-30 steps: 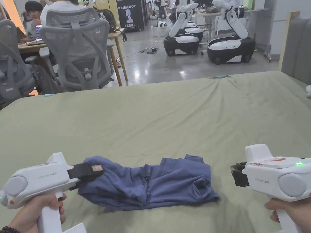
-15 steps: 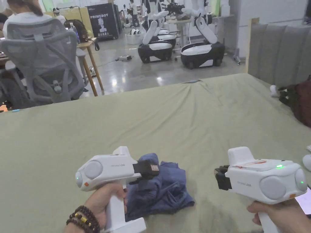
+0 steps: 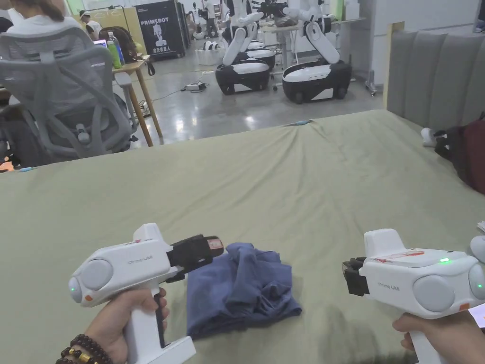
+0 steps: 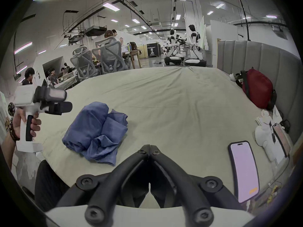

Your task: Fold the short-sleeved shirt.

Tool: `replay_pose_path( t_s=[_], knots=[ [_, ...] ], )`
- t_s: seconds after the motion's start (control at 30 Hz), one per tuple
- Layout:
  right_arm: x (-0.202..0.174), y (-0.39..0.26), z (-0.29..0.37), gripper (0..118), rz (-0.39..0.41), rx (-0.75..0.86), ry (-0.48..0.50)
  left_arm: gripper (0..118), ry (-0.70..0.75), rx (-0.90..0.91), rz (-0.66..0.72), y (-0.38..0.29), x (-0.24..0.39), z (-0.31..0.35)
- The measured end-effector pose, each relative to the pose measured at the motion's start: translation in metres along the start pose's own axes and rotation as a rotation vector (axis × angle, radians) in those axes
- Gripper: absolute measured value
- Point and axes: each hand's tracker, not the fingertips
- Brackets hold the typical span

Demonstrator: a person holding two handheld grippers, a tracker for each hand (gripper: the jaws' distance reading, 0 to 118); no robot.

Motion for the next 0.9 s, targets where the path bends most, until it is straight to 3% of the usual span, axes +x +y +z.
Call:
replay_pose_path(
  t_s=[0.03, 0.07, 0.27, 0.67, 0.9],
  knots=[
    [-0.002, 0.000, -0.001, 0, 0.000, -0.002, 0.002, 8, 0.002, -0.009, -0.010, -0.004, -0.005, 0.002],
    [-0.003, 0.000, -0.003, 0, 0.001, -0.005, 0.004, 0, 0.039, -0.026, -0.034, -0.008, -0.008, 0.003],
    [-0.009, 0.004, -0.004, 0, 0.026, -0.010, 0.012, 0, 0.001, -0.085, -0.036, -0.021, -0.010, -0.018],
    [0.018, -0.008, 0.023, 0, 0.031, -0.010, -0.067, 0, -0.066, -0.303, -0.027, -0.057, 0.046, -0.152],
    [0.016, 0.001, 0.021, 0, 0.034, 0.003, -0.067, 0, -0.102, -0.232, -0.064, -0.044, 0.049, -0.114]
  ],
)
